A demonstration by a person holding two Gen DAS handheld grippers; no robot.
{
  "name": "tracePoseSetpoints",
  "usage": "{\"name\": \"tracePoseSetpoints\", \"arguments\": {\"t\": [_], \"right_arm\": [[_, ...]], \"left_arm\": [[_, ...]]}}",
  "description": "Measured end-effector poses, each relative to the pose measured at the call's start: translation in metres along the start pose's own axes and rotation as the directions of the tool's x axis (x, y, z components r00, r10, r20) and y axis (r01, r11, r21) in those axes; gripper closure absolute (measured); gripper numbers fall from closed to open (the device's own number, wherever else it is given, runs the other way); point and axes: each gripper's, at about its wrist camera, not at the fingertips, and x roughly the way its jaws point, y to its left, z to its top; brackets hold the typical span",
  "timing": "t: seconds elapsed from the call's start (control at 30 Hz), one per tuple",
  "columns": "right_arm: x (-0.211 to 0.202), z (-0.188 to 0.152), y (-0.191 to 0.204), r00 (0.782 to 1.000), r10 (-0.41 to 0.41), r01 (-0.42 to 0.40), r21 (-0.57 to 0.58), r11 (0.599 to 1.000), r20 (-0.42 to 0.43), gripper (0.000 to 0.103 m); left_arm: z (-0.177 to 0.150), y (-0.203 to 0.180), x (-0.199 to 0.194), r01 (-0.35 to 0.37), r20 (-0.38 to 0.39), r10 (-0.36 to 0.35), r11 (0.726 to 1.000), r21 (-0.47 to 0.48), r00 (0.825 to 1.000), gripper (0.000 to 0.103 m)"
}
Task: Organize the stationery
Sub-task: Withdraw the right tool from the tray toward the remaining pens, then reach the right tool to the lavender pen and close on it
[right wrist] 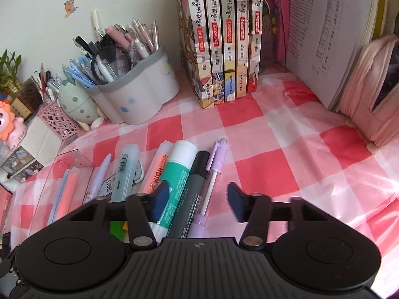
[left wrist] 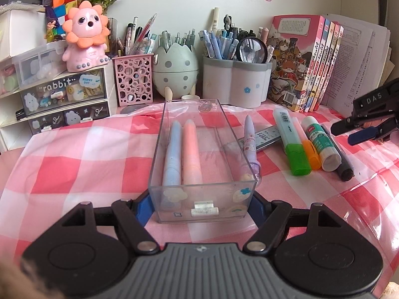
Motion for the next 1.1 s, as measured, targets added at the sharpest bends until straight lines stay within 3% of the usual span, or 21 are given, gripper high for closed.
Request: {"name": "tracePoseSetpoints", "arguments": {"t": [0.03, 0.13, 0.3, 0.37, 0.63, 0.8, 0.9, 1.1], "right_arm": [[0.001, -0.001, -0.002, 1.000, 0.019, -0.019, 0.012, 1.000, -0.002, 0.067], [0.004, -0.002, -0.001, 0.999, 0.048, -0.048, 0.015, 0.999, -0.010, 0.077], [0.005, -0.003, 0.007, 1.000, 0.019, -0.019, -0.034, 0.999, -0.003, 0.080], [0.006, -0.003, 0.007, 1.000, -0.021, 0.021, -0.051, 0.999, -0.008, 0.081], [0.007, -0.004, -0.009, 0.998, -0.050, 0.050, -0.026, 0.998, -0.025, 0.078], [0.011, -0.004, 0.005, 0.994, -0.107, 0.105, -0.105, 0.989, -0.017, 0.077], [0.011, -0.003, 0.004, 0.989, -0.148, 0.144, -0.129, 0.981, -0.018, 0.066], [0.000, 0.000, -0.009, 0.978, -0.207, 0.205, -0.118, 0.972, -0.009, 0.066]], "left_arm": [[0.000, 0.000, 0.000, 0.000, 0.000, 0.000, 1.000, 0.000, 1.000, 0.054], [0.000, 0.000, 0.000, 0.000, -0.001, 0.000, 1.000, 0.001, 1.000, 0.054], [0.000, 0.000, 0.000, 0.000, -0.001, 0.000, 1.000, 0.001, 1.000, 0.054], [0.000, 0.001, 0.000, 0.000, -0.001, 0.000, 1.000, 0.001, 1.000, 0.054], [0.000, 0.000, 0.000, 0.000, -0.001, 0.000, 1.000, 0.002, 1.000, 0.054], [0.000, 0.000, 0.000, 0.000, -0.001, 0.000, 1.000, 0.002, 1.000, 0.054], [0.000, 0.000, 0.000, 0.000, -0.001, 0.000, 1.000, 0.002, 1.000, 0.054], [0.000, 0.000, 0.000, 0.000, -0.001, 0.000, 1.000, 0.002, 1.000, 0.054]]}}
